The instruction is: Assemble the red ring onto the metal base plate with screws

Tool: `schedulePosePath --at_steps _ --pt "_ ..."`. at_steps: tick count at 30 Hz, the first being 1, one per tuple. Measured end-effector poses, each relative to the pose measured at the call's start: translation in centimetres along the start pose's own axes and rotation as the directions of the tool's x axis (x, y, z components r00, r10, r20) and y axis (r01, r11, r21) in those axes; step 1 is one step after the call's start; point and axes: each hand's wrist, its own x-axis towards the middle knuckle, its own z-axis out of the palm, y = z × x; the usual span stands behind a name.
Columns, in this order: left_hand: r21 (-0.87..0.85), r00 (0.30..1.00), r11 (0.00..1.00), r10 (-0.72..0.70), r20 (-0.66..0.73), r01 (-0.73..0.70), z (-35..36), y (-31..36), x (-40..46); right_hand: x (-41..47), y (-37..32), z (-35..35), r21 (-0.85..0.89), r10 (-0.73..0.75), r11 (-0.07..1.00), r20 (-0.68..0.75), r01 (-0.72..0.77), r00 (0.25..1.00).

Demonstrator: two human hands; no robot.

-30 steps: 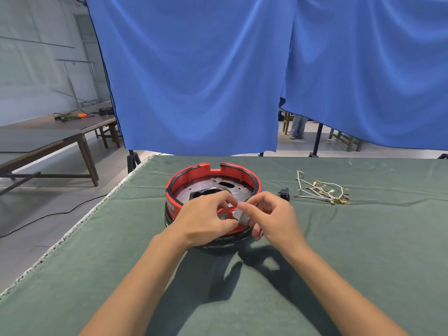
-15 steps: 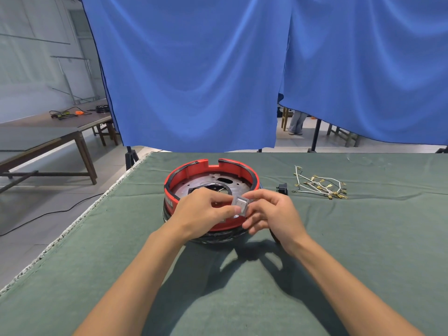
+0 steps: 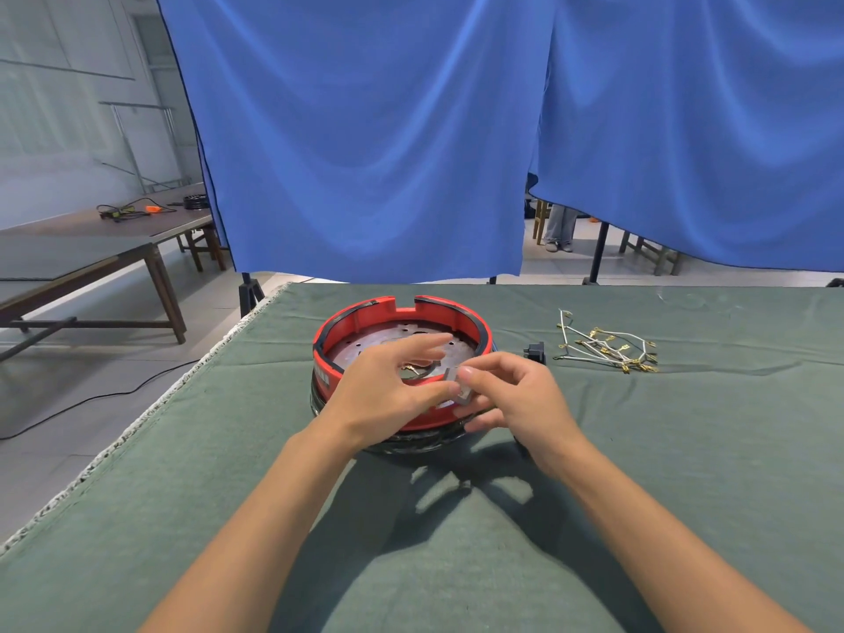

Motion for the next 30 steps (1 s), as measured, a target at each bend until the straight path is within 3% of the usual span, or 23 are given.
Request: schedulePosePath --at_steps 3,7,11,14,18,21,24,27,30 --pt "0.146 0.989 0.979 0.148 -0.018 -0.143 0.2 0.3 0.0 0.1 -0.2 0.0 0.031 0.019 0.999 -0.055 -0.018 0.998" --pt "0.298 0.957 0.919 0.285 -0.050 -0.258 0.7 1.0 0.0 -0.1 -0.2 0.2 -0.067 -0.063 0.996 -0.120 0.055 0.991" --pt "0.225 0.948 0.930 0.312 -0.059 -0.291 1.1 1.4 0.1 -0.2 -0.9 0.1 -0.181 -0.210 0.967 -0.184 0.177 0.960" --pt "0.221 0.943 0.928 0.323 -0.083 -0.299 1.1 1.5 0.1 -0.2 -1.4 0.1 -0.071 -0.141 0.989 -0.189 0.130 0.972" --pt "0.047 0.972 0.977 0.213 -0.101 -0.210 1.3 1.6 0.1 -0.3 -1.4 0.1 -0.078 -0.047 0.996 -0.123 0.038 0.991" --pt "-0.158 0.995 0.984 0.072 -0.072 -0.082 0.8 1.8 0.2 -0.2 -1.3 -0.6 -0.277 -0.158 0.954 -0.131 0.117 0.979" --pt "-0.071 0.999 0.996 0.044 -0.016 -0.045 -0.1 1.4 0.4 -0.3 -1.5 -1.3 -0.481 -0.269 0.842 0.020 0.245 0.963" --pt "0.028 0.997 0.999 0.038 0.075 -0.040 -0.5 1.1 0.5 -0.3 -1.6 -1.1 -0.497 -0.278 0.807 0.156 0.318 0.948" --pt "0.032 0.988 0.999 -0.009 0.155 0.004 -0.3 0.8 0.6 -0.2 -1.3 -1.0 -0.507 -0.261 0.804 0.171 0.312 0.950"
